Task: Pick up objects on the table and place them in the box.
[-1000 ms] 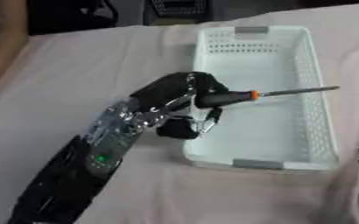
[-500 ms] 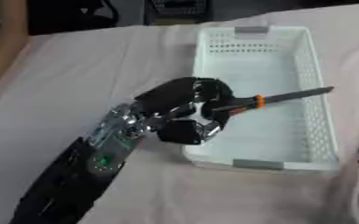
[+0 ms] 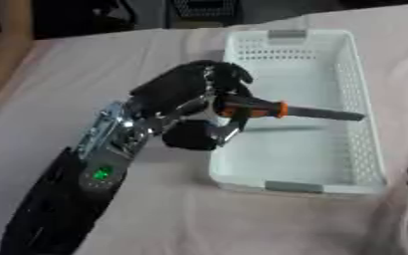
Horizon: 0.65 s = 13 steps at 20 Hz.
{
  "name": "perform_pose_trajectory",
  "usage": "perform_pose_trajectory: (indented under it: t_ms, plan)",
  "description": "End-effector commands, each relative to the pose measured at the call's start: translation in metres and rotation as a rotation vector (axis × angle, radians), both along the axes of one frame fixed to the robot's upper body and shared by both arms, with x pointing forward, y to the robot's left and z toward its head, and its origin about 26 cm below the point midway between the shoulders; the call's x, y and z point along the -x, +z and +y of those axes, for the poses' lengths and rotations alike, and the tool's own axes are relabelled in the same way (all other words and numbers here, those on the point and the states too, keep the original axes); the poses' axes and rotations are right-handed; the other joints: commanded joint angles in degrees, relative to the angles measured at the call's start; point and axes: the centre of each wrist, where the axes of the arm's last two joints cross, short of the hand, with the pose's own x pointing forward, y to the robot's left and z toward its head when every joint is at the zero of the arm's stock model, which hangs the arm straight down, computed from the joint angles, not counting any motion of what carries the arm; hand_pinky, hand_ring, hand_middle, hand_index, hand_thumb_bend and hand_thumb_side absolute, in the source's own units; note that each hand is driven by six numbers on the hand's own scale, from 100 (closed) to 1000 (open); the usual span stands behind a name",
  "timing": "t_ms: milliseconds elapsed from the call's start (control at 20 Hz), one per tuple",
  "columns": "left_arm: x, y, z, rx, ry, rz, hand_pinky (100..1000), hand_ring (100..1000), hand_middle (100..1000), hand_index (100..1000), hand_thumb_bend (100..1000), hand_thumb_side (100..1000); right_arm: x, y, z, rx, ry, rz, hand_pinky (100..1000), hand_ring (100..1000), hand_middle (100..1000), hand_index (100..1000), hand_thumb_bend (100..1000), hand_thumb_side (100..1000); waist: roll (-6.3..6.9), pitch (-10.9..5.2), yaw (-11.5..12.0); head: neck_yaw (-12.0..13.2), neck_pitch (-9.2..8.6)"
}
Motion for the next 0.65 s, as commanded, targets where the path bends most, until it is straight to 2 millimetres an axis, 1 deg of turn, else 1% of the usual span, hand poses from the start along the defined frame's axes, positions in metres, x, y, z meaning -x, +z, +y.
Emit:
perform_pose_trajectory:
  t_ms: [50,350,650]
  plan:
    - [0.0109,0.0212,0.0169,-0.015,0.095,-0.109,864,860,863,835,410,850,0.0028,0.0053,-0.0006,0.010,-0.004,-0.018,434,543,582,798,100,780,-0.36,-0.84,0.17,0.03,0.20]
    - [0.0124,0.0215,0.0235,-0.047,0.147,-0.106,875,868,871,865,430,866,0.0030,0.0050,-0.0008,0.011,-0.006,-0.018,434,543,582,798,100,780,-0.44,-0.75,0.33,-0.05,0.30]
    - [0.0118,0.0206,0.0238,-0.042,0.146,-0.091,877,867,872,873,407,884,0.0030,0.0051,-0.0009,0.011,-0.007,-0.019,435,543,583,798,100,780,-0.44,-0.78,0.33,-0.04,0.23]
